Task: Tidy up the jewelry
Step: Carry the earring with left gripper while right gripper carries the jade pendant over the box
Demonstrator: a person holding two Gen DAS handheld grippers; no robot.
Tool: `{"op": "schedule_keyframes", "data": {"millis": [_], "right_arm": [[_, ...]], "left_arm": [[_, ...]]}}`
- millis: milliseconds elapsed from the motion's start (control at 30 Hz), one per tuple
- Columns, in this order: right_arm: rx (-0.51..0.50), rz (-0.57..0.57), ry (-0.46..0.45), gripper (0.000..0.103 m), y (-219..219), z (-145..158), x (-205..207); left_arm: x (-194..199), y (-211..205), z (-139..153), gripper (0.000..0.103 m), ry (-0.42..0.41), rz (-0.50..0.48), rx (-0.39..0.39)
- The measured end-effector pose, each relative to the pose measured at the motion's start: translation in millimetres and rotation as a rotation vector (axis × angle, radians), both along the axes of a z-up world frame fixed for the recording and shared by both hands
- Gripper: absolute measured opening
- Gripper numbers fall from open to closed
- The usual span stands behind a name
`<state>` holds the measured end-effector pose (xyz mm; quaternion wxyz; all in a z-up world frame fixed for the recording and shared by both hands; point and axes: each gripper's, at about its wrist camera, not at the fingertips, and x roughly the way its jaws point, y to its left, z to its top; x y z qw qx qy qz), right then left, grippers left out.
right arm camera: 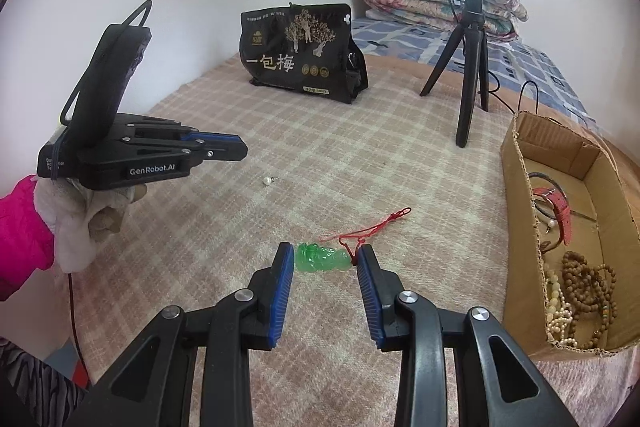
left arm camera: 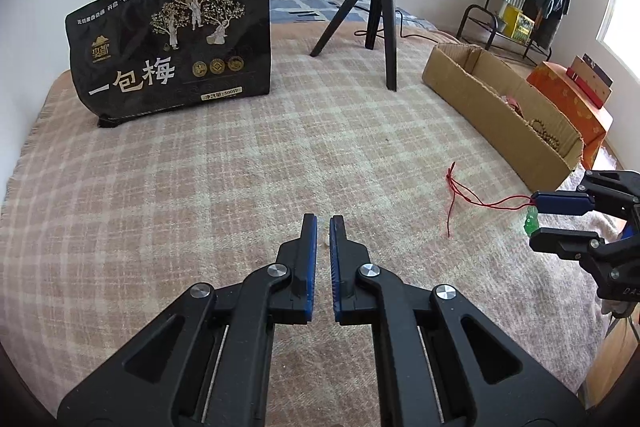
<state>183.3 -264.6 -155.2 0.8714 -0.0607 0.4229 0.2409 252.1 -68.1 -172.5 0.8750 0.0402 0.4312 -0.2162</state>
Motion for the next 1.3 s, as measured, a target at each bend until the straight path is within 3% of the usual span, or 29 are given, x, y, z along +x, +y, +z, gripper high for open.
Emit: {"op": "schedule_keyframes", "data": {"millis": [67,133,167,200,500,700,800,1300], "right_arm": [[0.002,-0.002,0.003,0.033,-0.1,-0.9,0.5],[0.008,-0.003,0.007,0.033,0.3,-2.5,1.1],[0.009,-0.002,0.009,0.033,0.9,-2.9,0.8],[0.008,0.001,0.01,0.033,1.6,-3.5,0.4],[-0.004,0.008,0.009,0.033,2.2,-3.7,-0.7],[-0.007,0.006,0.006,0.033,1.6,-2.1,-1.5],[-0.007,0.003,0.003,0.033,0.7,-0.8,-2.3],[0.026,-0.05,-0.091,0.033,-27.0,50.4,-18.9]], "left_arm": [[2.1,-4.0,-4.8,0.004,0.035,-0.026,-0.015],[3.1,-8.9,-10.6,0.015,0.055,-0.029,-0.01],[2.6,-11.5,-13.5,0.026,0.052,-0.028,-0.001],[1.7,-13.5,-15.4,0.027,0.044,-0.03,0.007],[11.7,-23.5,-36.4,0.027,0.054,-0.032,0.069],[15.0,-23.3,-42.8,0.006,0.053,-0.026,0.076],[14.0,-23.0,-41.4,0.006,0.045,-0.024,0.079],[0.6,-27.2,26.3,0.006,-0.058,-0.024,-0.006]]}}
